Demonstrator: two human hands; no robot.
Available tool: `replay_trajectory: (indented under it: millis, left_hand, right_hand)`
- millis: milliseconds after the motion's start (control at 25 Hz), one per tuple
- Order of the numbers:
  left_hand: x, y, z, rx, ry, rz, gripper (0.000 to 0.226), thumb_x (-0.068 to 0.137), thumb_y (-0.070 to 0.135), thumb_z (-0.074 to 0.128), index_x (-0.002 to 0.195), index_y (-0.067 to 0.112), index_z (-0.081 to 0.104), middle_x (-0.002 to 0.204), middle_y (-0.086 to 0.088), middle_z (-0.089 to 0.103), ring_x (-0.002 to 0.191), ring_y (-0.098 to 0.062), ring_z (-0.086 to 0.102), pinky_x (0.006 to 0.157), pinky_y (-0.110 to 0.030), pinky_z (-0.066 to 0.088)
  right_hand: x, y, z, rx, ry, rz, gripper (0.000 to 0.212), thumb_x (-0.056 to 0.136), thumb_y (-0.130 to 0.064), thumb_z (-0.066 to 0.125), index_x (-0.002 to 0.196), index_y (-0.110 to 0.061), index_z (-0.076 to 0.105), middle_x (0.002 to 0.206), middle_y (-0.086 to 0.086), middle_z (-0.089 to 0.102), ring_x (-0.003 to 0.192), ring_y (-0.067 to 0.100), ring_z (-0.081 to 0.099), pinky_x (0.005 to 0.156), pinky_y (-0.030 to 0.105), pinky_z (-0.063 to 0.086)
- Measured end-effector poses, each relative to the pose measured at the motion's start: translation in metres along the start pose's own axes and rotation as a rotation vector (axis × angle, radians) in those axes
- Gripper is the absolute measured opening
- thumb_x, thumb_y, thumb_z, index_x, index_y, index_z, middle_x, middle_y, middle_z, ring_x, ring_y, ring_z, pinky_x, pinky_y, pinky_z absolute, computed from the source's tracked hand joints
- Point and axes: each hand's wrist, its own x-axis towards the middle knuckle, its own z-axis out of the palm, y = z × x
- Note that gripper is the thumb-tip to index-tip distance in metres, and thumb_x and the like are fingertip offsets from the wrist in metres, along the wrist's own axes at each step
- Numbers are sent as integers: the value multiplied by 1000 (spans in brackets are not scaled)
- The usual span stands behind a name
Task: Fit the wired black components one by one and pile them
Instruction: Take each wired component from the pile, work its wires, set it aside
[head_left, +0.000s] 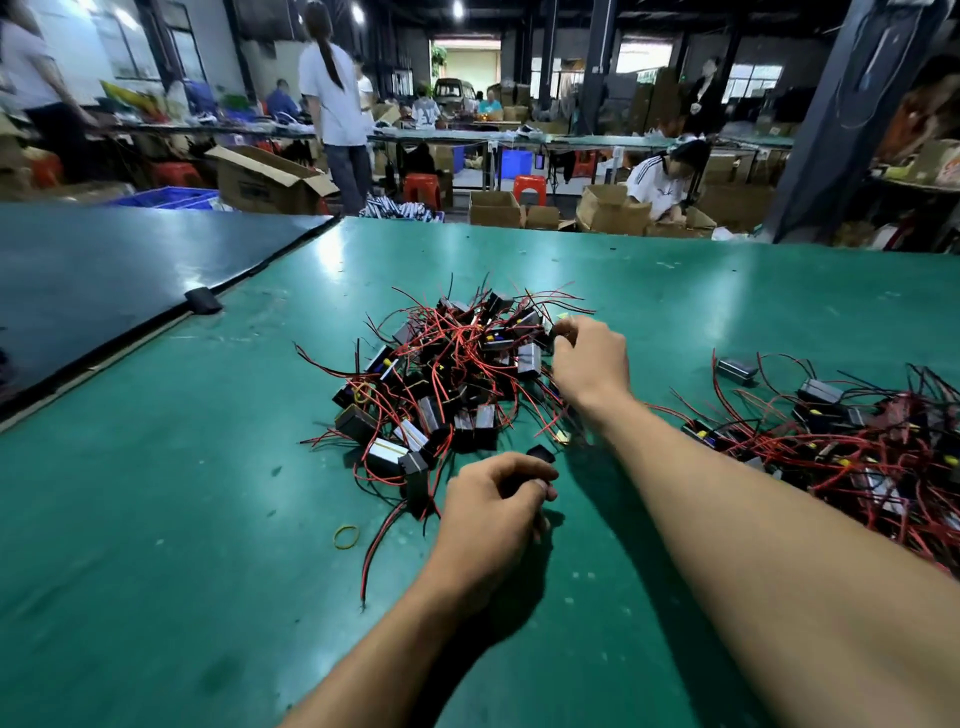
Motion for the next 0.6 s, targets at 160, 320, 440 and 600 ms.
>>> replay_trajectory:
  millis: [160, 320, 440, 600]
  left_hand:
    - [4, -1, -1, -18, -3, -7, 19, 89, -6, 55, 90, 4, 72, 82, -15, 72, 55, -18, 57, 50, -25, 47]
    - [7, 2, -2, -49, -4, -5, 20, 88, -8, 54, 90, 2, 71, 81, -16, 71, 54, -20, 56, 48, -25, 45]
    - [8, 1, -3, -100, 2, -10, 19, 88, -10, 52, 92, -2, 69, 78, -17, 69, 51, -20, 54, 45, -24, 43]
    - [10, 0, -5, -167, 10, -30, 17, 89, -11, 54, 97, -5, 67, 78, -15, 67, 50, -18, 55, 44, -22, 43]
  right_hand:
    - [26, -2, 32, -22, -271, 141, 52, 84, -15, 69, 133, -12, 53, 128, 16, 62, 120, 31, 56, 94, 28, 45]
    - [27, 1, 46, -51, -249, 91, 52, 84, -30, 76, 133, -26, 61, 131, 8, 65, 123, 27, 58, 107, 37, 46]
    - [24, 1, 37, -12, -142, 117, 26, 82, -32, 76, 106, -25, 71, 115, 6, 72, 109, 27, 64, 96, 34, 51]
    - [22, -9, 2, 295, 111, 259, 6, 78, -23, 71, 84, -25, 69, 92, 1, 71, 82, 21, 60, 69, 21, 43]
